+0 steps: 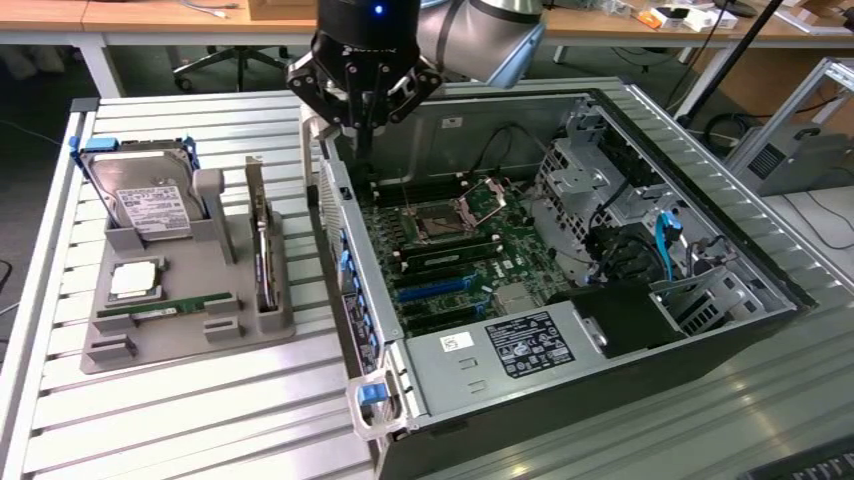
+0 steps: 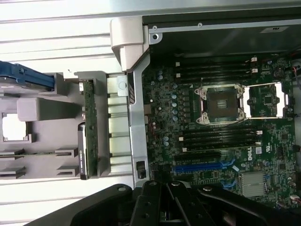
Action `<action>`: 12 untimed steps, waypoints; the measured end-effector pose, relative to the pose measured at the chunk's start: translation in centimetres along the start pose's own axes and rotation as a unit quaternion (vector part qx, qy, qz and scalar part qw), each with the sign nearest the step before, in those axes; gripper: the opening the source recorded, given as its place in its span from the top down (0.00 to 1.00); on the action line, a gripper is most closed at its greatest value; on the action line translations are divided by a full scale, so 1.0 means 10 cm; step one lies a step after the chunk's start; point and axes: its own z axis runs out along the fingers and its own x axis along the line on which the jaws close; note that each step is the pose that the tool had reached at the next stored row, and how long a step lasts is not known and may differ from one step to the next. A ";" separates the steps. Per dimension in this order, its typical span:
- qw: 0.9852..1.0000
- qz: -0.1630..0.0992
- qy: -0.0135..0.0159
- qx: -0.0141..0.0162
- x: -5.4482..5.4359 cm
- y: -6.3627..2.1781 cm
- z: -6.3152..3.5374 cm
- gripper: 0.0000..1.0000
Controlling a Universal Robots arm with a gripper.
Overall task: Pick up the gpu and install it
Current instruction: 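Reach for the gpu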
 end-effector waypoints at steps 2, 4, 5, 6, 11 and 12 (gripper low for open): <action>1.000 0.000 0.000 0.000 0.02 -0.002 0.000 0.90; 1.000 0.000 0.000 0.000 0.05 -0.003 -0.002 0.90; 1.000 0.000 0.000 0.000 0.06 -0.004 -0.002 0.90; 1.000 0.000 0.000 0.000 0.07 -0.005 -0.002 0.90; 1.000 0.000 0.000 0.000 0.11 -0.008 -0.003 0.90; 1.000 0.000 0.000 0.000 0.12 -0.009 -0.003 0.90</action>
